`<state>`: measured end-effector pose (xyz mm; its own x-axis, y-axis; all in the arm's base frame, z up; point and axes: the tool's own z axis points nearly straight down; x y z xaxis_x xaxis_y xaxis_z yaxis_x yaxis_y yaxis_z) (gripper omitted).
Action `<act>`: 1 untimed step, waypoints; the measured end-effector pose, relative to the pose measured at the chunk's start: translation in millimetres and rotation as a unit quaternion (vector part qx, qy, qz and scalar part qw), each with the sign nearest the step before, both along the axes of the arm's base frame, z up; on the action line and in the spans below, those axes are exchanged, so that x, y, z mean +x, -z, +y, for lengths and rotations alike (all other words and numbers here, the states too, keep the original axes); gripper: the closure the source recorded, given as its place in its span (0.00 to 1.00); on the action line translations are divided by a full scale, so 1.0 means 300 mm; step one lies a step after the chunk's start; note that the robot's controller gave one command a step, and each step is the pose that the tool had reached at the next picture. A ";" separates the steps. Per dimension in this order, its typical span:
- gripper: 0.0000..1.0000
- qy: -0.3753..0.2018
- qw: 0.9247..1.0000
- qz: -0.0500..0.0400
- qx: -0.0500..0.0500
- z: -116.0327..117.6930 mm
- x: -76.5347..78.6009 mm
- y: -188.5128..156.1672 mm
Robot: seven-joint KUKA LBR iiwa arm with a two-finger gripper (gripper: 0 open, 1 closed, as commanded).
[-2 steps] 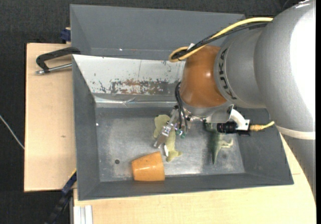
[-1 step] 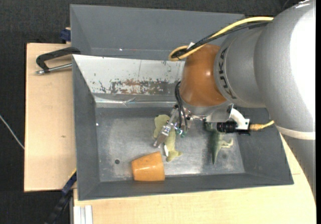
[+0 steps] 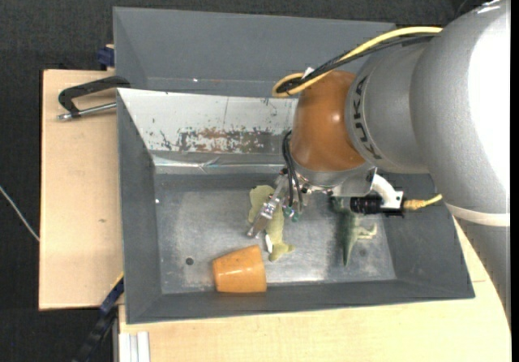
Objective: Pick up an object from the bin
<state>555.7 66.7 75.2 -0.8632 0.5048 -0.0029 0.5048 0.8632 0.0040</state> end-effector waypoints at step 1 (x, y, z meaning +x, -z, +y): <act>0.00 -0.001 1.000 0.000 0.000 0.003 0.003 -0.002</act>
Offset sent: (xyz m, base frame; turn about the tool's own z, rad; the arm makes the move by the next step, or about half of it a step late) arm 0.0000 0.0000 0.0000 0.0000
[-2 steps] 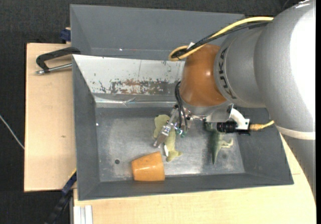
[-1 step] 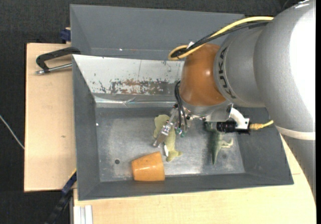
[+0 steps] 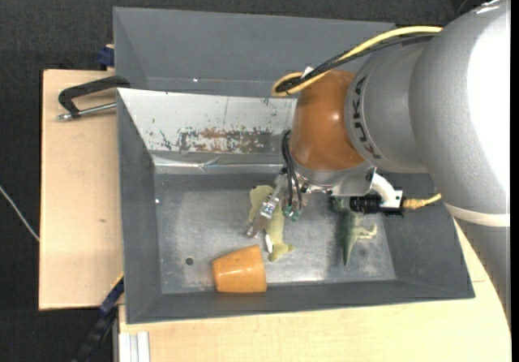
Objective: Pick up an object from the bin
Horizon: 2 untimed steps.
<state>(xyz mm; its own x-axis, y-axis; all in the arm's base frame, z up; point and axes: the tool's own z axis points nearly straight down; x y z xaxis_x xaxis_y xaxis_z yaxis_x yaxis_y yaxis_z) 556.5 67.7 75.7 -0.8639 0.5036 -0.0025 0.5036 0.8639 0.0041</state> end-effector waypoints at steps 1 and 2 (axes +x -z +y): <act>1.00 0.000 1.000 -0.001 0.000 -0.001 0.003 -0.003; 1.00 -0.001 1.000 -0.003 0.000 0.003 0.011 -0.174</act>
Offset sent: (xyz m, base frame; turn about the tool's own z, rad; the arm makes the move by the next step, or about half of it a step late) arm 0.0000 0.0000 0.0000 0.0000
